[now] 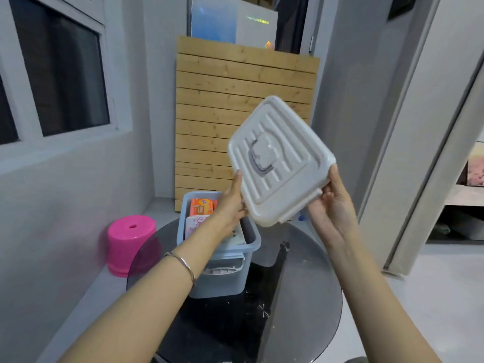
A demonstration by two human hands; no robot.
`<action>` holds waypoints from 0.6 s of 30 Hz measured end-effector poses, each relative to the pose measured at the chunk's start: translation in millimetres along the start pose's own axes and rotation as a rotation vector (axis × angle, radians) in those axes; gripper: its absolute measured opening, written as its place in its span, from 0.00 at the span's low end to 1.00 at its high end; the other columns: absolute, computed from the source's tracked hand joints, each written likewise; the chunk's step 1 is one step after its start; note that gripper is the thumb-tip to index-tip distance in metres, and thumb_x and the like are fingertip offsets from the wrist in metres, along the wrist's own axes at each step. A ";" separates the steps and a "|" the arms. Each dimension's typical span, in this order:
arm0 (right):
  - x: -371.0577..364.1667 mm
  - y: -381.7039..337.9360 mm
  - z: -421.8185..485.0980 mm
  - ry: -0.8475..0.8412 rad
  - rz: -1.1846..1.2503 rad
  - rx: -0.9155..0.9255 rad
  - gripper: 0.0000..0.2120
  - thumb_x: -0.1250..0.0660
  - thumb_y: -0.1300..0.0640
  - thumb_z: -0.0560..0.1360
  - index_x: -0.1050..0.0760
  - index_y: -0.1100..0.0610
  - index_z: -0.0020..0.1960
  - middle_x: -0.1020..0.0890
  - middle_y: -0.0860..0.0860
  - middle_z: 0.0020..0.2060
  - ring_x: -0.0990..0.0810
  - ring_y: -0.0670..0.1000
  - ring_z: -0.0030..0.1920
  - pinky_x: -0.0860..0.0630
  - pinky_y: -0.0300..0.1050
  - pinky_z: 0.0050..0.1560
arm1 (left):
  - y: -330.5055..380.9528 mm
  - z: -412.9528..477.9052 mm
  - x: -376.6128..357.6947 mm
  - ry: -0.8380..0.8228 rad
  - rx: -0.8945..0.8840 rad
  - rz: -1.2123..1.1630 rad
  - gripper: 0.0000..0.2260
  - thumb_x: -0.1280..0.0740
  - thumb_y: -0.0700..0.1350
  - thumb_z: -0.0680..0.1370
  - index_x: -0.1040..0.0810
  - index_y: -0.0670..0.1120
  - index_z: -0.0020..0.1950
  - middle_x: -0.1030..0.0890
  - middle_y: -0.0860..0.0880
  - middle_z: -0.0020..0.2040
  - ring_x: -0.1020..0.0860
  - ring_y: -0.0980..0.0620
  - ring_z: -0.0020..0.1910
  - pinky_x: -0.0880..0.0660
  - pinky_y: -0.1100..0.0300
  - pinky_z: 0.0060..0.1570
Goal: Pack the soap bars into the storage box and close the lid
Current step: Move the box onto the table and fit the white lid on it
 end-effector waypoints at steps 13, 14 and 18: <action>78.6 120.3 15.9 -0.024 -1.481 -0.218 0.26 0.40 0.32 0.70 0.34 0.56 0.35 0.30 0.52 0.30 0.33 0.48 0.31 0.36 0.42 0.34 | -25.4 30.8 149.5 0.413 0.190 0.417 0.19 0.36 0.45 0.77 0.27 0.37 0.64 0.21 0.38 0.60 0.20 0.41 0.55 0.25 0.54 0.49; 84.4 124.0 15.3 -0.016 -1.553 -0.225 0.27 0.42 0.31 0.70 0.35 0.56 0.33 0.31 0.51 0.29 0.33 0.48 0.30 0.36 0.43 0.34 | -33.0 31.6 152.3 0.399 0.214 0.433 0.19 0.36 0.45 0.77 0.27 0.38 0.65 0.21 0.38 0.60 0.21 0.41 0.55 0.25 0.53 0.51; 95.5 129.4 15.8 -0.003 -1.645 -0.218 0.30 0.46 0.28 0.69 0.37 0.55 0.30 0.32 0.49 0.25 0.33 0.47 0.28 0.35 0.44 0.33 | -52.0 31.4 155.8 0.396 0.271 0.285 0.19 0.36 0.46 0.77 0.26 0.37 0.64 0.20 0.38 0.58 0.21 0.44 0.49 0.25 0.56 0.46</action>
Point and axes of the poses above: each hand's wrist, its own z-axis towards the middle knuckle, its own x-axis out of the back of the hand, y = z × x, the point moved 5 cm from there along z, towards the middle knuckle
